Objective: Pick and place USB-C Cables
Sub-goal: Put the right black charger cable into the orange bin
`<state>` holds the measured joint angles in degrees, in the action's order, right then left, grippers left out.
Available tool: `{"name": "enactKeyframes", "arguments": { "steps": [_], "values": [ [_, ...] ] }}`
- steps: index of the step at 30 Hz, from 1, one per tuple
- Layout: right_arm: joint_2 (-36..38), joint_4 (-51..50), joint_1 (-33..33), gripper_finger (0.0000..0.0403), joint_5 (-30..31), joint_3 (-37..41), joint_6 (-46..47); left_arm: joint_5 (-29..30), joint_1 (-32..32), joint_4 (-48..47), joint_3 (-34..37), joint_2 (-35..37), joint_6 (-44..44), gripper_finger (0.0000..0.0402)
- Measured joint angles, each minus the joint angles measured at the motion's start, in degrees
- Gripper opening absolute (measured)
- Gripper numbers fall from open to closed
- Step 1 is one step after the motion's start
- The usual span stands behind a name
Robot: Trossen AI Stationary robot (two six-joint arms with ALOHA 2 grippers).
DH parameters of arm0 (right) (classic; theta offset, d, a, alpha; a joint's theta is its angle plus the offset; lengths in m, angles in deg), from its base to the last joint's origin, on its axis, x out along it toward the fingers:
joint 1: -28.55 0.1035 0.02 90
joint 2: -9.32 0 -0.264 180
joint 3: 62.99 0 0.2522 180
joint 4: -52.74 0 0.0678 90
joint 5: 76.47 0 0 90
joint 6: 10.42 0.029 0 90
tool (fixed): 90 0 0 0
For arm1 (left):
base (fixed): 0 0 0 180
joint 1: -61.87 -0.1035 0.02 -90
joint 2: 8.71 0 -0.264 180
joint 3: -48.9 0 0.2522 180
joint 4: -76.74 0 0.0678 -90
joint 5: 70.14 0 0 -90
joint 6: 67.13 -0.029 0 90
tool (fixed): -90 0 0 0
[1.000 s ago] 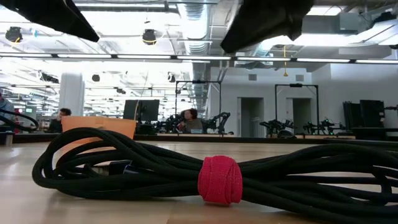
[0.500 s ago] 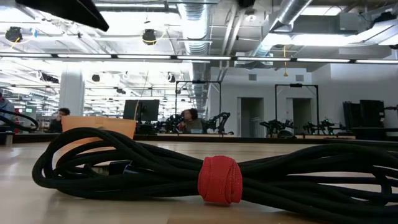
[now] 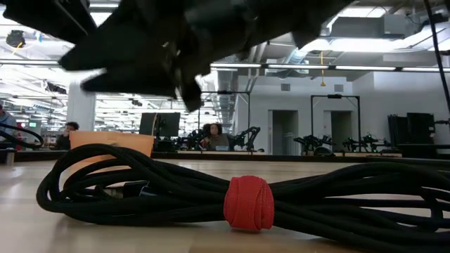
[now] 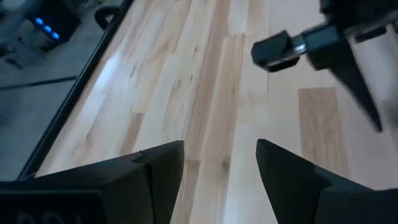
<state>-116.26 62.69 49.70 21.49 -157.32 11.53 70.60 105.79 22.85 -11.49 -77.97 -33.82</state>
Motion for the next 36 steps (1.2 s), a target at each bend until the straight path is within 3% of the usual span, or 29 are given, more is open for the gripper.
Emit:
{"name": "enactKeyframes", "arguments": {
  "steps": [7, 12, 18, 26, 36],
  "values": [
    [1.8, -30.2, 1.7, 0.0205, -1.5, -7.3, 5.6, 0.3, 0.0, -2.0, 0.0, 0.0, 2.4, 0.0193],
    [6.2, -38.0, 8.1, 0.0197, -2.1, -8.5, 9.8, 0.2, 0.1, -2.0, 0.0, -0.1, 3.5, 0.0193],
    [6.4, -50.0, 13.6, 0.0169, -4.4, -8.3, 18.5, 0.1, 0.1, -0.2, 0.0, -0.1, 4.7, 0.0193],
    [6.3, -53.7, 14.6, 0.0142, -3.5, -7.4, 21.6, -0.6, -0.5, 6.9, 0.0, -0.1, -1.8, 0.0193],
    [6.2, -54.0, 12.4, 0.0103, -3.3, -4.6, 21.7, -1.0, -0.7, 7.6, 0.0, -0.1, -5.3, 0.0193]
  ]
}}
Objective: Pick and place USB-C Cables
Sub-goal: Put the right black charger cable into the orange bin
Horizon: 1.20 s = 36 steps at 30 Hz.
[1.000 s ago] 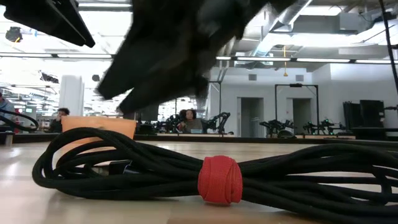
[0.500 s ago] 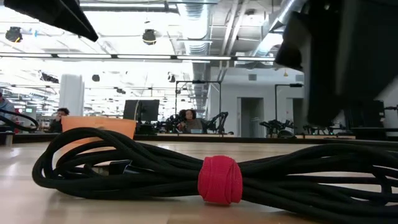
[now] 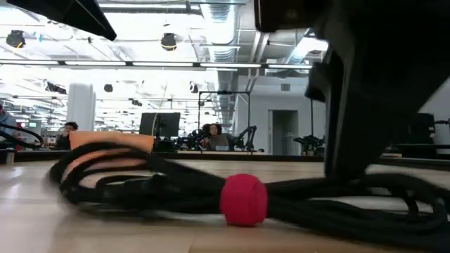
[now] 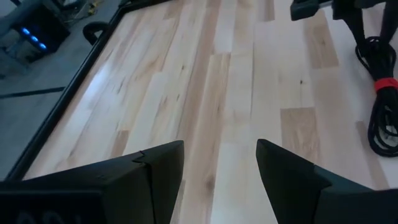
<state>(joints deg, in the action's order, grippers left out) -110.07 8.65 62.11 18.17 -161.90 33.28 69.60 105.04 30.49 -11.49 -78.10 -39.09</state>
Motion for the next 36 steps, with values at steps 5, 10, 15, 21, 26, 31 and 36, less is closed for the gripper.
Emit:
{"name": "enactKeyframes", "arguments": {
  "steps": [5, 10, 15, 21, 26, 31, 36],
  "values": [
    [0.0, 0.1, -0.1, 0.0068, 0.0, 2.3, 3.6, -0.4, -1.9, 3.1, 0.0, 0.0, -5.2, 0.0193],
    [0.2, 0.0, 0.0, 0.0017, 3.0, 3.9, 7.4, -5.6, -5.4, 10.7, 0.0, 0.0, -13.9, 0.0193],
    [0.0, 1.1, 0.6, 0.0013, 11.4, 4.0, 10.3, -10.8, -8.8, 17.3, 0.0, -1.9, -19.7, 0.0193],
    [0.0, 4.1, 2.4, 0.0004, 20.5, 4.0, 11.4, -15.3, -12.6, 22.8, 0.0, -7.8, -24.6, 0.0193],
    [0.1, 3.8, 4.0, 0.0003, 26.8, 3.2, 12.7, -19.7, -15.5, 27.1, 0.0, -12.4, -27.4, 0.0193],
    [0.1, -0.6, 5.6, 0.0002, 31.5, 0.4, 12.7, -23.3, -17.1, 28.2, 0.0, -13.3, -26.8, 0.0193],
    [0.2, -7.8, 6.1, 0.0002, 38.6, -2.9, 12.7, -23.5, -17.0, 28.3, 0.0, -12.6, -25.6, 0.0193]
  ]
}}
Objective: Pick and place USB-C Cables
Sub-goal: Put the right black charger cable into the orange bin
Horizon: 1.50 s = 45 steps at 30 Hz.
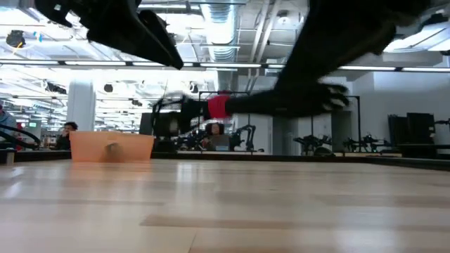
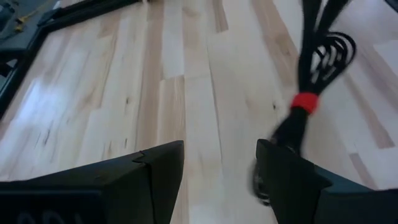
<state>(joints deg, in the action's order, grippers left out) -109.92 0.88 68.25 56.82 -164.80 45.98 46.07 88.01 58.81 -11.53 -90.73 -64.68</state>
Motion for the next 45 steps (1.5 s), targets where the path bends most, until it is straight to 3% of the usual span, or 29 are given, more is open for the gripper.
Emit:
{"name": "enactKeyframes", "arguments": {
  "steps": [7, 14, 21, 26, 31, 35, 42, 45],
  "values": [
    [0.0, -6.5, -0.1, 0.0001, 15.8, -3.7, 2.1, 0.4, 0.9, -1.6, 0.0, 0.0, 1.5, 0.0193],
    [0.0, -12.4, -1.1, 0.0001, 29.2, -4.6, 11.0, 5.3, 1.2, -6.4, 0.0, 0.0, 6.5, 0.0193],
    [0.0, -25.6, -4.0, 0.0001, 31.3, -4.6, 26.6, 7.0, 1.4, -10.0, 0.0, 3.3, 11.6, 0.0193],
    [0.0, -35.8, -5.9, 0.0001, 31.8, -4.5, 42.9, 12.1, 3.6, -13.4, 0.0, 8.4, 15.0, 0.0193],
    [0.0, -33.9, -4.5, 0.0003, 39.9, -4.5, 45.6, 20.4, 7.9, -13.3, 0.0, 12.4, 15.7, 0.0193],
    [0.0, -33.8, -2.9, 0.0004, 45.9, -4.5, 47.4, 23.8, 12.0, -10.1, 0.0, 14.7, 13.0, 0.0193],
    [0.0, -35.0, -2.3, 0.0004, 46.5, -4.5, 45.4, 27.0, 15.1, -9.0, 0.1, 15.9, 9.2, 0.0193],
    [0.0, -35.4, -2.8, 0.0004, 46.5, -4.8, 45.2, 27.0, 14.1, -6.4, 3.3, 16.1, 7.8, 0.0193]
  ]
}}
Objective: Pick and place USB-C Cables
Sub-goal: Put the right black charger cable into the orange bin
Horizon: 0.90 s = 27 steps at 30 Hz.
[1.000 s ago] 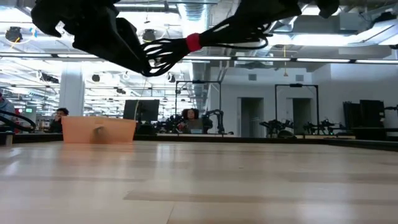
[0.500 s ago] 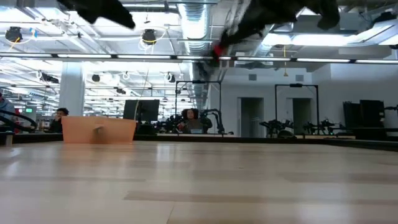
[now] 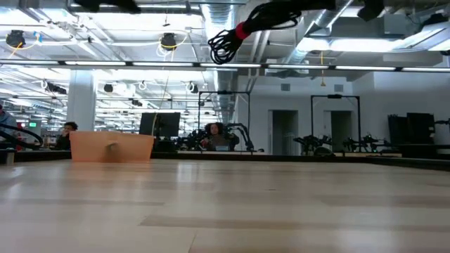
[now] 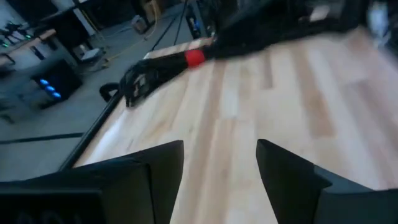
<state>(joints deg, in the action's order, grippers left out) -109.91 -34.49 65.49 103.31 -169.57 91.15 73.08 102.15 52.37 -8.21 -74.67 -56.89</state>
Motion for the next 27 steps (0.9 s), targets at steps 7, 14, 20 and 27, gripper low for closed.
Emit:
{"name": "enactKeyframes", "arguments": {
  "steps": [7, 14, 20, 27],
  "values": [
    [0.0, 0.6, -0.4, 0.0004, -3.2, -6.1, -11.5, 0.3, -7.7, -5.3, 5.7, 1.4, 1.8, 0.0193],
    [0.0, 9.5, -1.1, 0.0003, -11.1, -11.4, -41.8, -13.4, -11.6, 8.0, 9.0, 1.2, 0.4, 0.02],
    [0.0, 10.9, -1.1, 0.0003, -11.6, -11.9, -42.8, -23.0, -17.0, 18.8, 17.5, 2.0, -0.5, 0.0256],
    [0.0, 19.2, -1.8, 0.0003, -4.8, -11.9, -45.4, -42.0, -23.2, 59.9, 29.6, 1.5, 0.0, 0.0316]
  ]
}}
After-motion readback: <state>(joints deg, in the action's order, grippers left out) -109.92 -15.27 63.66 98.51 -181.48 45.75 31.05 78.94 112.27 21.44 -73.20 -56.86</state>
